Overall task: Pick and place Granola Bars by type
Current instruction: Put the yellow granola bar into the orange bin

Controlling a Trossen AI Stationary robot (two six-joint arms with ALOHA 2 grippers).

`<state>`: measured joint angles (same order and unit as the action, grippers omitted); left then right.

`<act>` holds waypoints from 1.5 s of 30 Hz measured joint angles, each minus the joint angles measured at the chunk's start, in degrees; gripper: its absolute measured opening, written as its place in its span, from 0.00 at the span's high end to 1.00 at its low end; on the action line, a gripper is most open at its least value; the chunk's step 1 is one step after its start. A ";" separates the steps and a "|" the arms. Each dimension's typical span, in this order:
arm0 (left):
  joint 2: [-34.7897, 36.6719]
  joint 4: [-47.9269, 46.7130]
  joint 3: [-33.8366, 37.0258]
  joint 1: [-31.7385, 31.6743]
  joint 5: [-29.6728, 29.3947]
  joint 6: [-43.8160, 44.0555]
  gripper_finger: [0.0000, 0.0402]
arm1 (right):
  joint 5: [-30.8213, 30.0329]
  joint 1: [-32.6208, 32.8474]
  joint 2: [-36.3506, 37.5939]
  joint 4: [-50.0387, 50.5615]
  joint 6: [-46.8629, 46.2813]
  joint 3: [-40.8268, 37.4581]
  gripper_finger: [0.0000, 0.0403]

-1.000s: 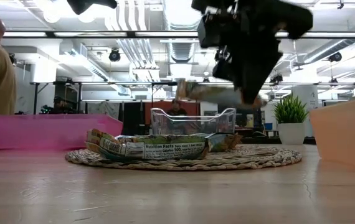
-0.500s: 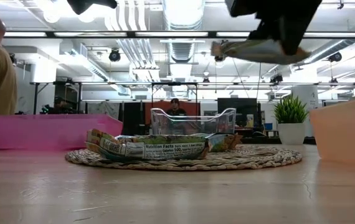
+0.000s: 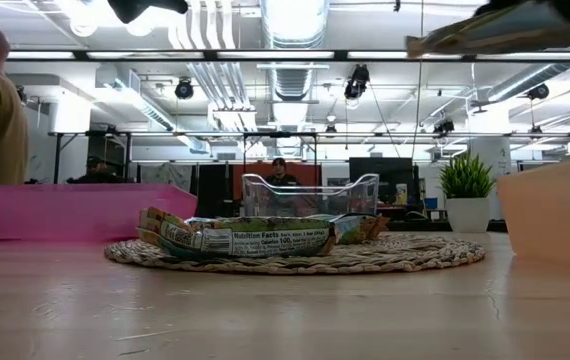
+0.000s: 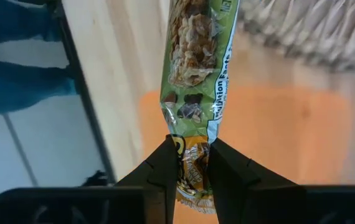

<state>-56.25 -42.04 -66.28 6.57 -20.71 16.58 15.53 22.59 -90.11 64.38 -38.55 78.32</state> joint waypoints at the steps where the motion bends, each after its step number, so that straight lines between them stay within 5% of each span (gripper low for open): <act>1: 0.00 0.00 0.00 0.00 0.00 0.00 1.00 | -0.02 1.00 0.00 -0.04 -2.37 -0.02 0.84; 23: 0.00 0.00 0.00 0.00 0.00 -1.64 1.00 | -13.21 11.68 0.00 -0.09 -56.03 -2.71 0.83; 37: 0.00 0.00 0.00 0.00 0.02 -1.64 1.00 | -15.41 15.48 0.00 -0.10 -78.89 -6.84 0.84; 45: 0.00 0.00 0.00 0.02 0.00 -1.39 1.00 | -16.50 15.50 -0.02 -0.47 -84.51 -7.93 0.84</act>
<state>-56.25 -42.04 -66.28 6.59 -20.71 15.19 -0.98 38.09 -90.13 63.91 -123.07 70.39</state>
